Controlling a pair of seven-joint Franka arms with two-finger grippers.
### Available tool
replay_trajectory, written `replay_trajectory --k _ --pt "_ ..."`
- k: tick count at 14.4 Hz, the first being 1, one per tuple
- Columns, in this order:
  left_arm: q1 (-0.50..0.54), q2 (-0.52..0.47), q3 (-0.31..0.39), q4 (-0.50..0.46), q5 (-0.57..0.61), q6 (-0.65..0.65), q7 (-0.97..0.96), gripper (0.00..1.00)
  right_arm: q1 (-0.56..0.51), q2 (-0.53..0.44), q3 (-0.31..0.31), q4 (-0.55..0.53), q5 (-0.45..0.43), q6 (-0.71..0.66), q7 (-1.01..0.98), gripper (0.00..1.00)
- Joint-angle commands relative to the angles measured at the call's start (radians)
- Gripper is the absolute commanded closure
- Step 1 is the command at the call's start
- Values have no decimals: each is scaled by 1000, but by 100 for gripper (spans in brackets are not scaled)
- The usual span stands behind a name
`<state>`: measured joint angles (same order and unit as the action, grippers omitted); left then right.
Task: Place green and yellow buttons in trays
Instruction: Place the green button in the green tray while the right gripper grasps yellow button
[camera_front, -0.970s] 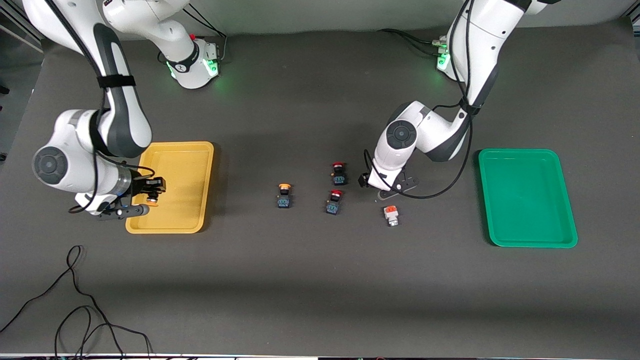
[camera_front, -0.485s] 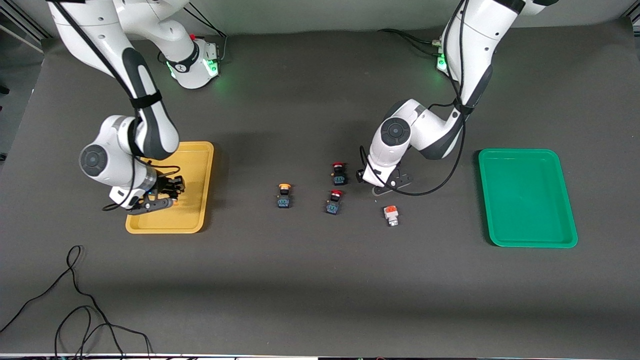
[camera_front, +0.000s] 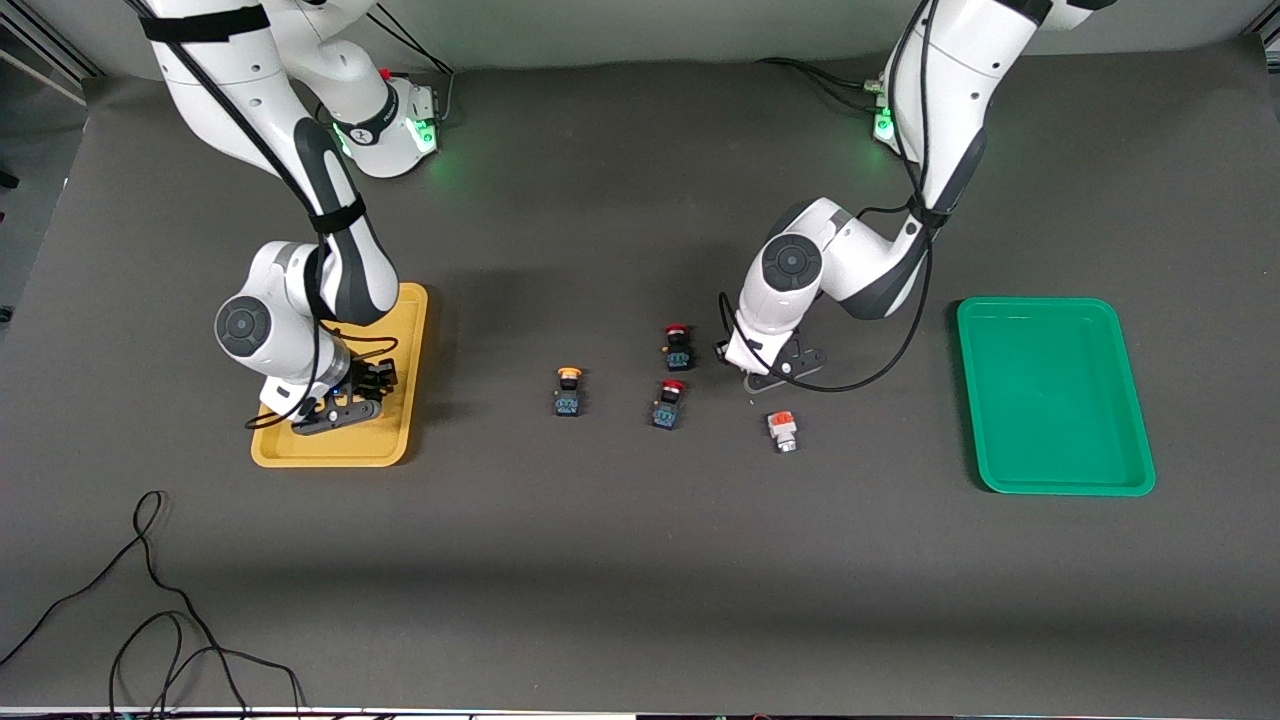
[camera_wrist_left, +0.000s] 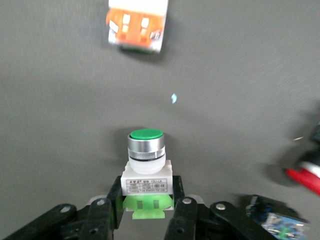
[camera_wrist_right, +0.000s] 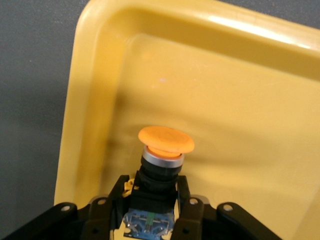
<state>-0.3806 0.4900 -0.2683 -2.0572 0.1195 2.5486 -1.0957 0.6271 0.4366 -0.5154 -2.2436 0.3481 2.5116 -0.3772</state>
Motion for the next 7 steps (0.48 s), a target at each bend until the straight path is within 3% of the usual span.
replay_trajectory --k 1,4,7 --pt "2 -137 3 23 11 -129 -15 100 6 -15 -8 2 31 0 -29 1" --pt "23 -211 6 127 9 -368 78 100 -1 -64 -18 28 32 -109 -25 0" --pt "179 -278 4 127 9 -464 406 100 2 -133 -61 99 32 -287 -17 0"
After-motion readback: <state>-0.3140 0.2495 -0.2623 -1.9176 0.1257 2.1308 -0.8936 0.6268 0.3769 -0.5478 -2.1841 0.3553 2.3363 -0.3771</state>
